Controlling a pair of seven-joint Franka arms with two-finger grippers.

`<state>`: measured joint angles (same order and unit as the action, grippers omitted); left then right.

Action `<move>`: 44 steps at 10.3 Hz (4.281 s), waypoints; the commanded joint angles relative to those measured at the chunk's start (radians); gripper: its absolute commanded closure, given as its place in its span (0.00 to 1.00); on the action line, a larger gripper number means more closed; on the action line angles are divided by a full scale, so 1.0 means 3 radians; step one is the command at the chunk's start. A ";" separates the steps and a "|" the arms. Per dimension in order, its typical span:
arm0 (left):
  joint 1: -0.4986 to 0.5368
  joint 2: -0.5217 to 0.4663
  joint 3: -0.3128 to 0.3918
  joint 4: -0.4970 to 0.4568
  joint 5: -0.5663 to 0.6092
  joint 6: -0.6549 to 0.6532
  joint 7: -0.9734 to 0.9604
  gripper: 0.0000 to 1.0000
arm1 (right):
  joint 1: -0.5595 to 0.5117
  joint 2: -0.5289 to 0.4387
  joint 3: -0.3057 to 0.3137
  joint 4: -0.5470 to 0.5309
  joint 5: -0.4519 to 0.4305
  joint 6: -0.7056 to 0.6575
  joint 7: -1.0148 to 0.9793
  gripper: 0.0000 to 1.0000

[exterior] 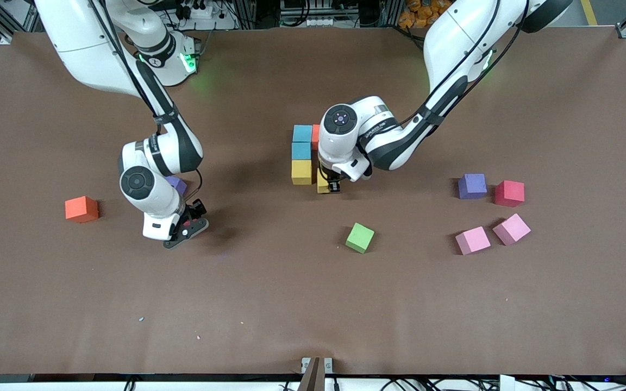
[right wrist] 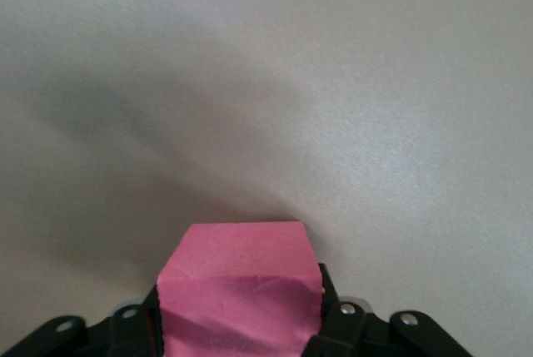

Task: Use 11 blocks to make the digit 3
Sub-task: 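Grasp the pink cube with the right gripper while the left gripper places yellow, then carry the pink cube to center while the left gripper releases yellow, then place the pink cube with the right gripper while the left gripper reaches pink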

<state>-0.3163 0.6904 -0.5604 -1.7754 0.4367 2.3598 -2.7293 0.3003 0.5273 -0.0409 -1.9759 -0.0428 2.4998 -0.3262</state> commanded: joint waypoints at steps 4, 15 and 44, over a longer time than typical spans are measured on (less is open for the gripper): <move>-0.0117 0.0045 0.0017 0.0033 -0.0014 -0.0084 -0.0269 1.00 | 0.0240 -0.0122 0.0080 0.0169 -0.0026 -0.0289 0.0329 0.87; -0.0188 0.0122 0.0017 0.0053 -0.0014 -0.0104 -0.0351 1.00 | 0.0702 -0.0075 0.0080 0.0420 0.0301 -0.0432 0.1307 0.87; 0.2586 -0.0849 -0.1542 0.0058 -0.0315 -0.1387 0.2452 0.00 | 0.1198 0.0466 0.0075 0.1370 0.0511 -0.0832 0.2795 0.87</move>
<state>0.3695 0.4612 -0.9761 -1.7310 0.3636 1.9735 -2.1112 0.6533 0.6258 -0.0151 -1.6313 0.0976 2.2654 0.4935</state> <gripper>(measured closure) 0.000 0.392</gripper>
